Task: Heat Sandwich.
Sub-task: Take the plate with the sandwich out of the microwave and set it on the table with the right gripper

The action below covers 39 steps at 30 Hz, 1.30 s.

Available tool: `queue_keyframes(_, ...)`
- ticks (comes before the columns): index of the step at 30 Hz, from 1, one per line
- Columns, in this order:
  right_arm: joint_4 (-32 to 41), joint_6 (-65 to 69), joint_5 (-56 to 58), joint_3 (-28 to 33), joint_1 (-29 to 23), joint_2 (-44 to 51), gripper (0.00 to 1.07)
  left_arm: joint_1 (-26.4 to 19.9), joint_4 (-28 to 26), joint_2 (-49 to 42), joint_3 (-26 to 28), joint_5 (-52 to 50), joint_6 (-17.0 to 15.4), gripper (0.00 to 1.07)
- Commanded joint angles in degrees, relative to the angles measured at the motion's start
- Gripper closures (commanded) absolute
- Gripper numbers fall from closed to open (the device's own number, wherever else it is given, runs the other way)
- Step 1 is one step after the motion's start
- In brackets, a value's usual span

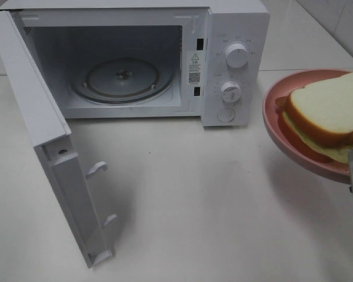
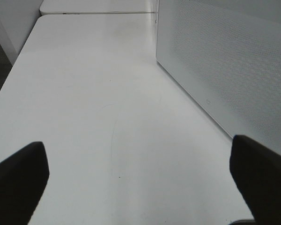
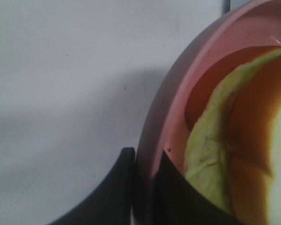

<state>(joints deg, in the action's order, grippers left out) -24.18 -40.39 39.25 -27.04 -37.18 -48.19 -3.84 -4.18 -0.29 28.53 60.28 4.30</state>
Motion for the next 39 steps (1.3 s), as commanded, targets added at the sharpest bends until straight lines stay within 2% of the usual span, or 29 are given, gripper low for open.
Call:
queue_keyframes(1,-3.9,4.4,0.5,-0.1,0.3,0.7,1.05,0.1,-0.4,-1.4,-0.2,-0.8,-0.2,0.05)
queue_keyframes(29,-15.6,34.9,9.6,-0.2,0.3,0.4,1.06,0.1,-0.4,-1.4,-0.2,-0.8,-0.2,0.05)
queue_keyframes(39,-20.2,52.1,12.1,-0.9,0.3,-7.7,1.07,0.1,-0.4,-1.4,-0.2,-0.8,-0.2,0.05)
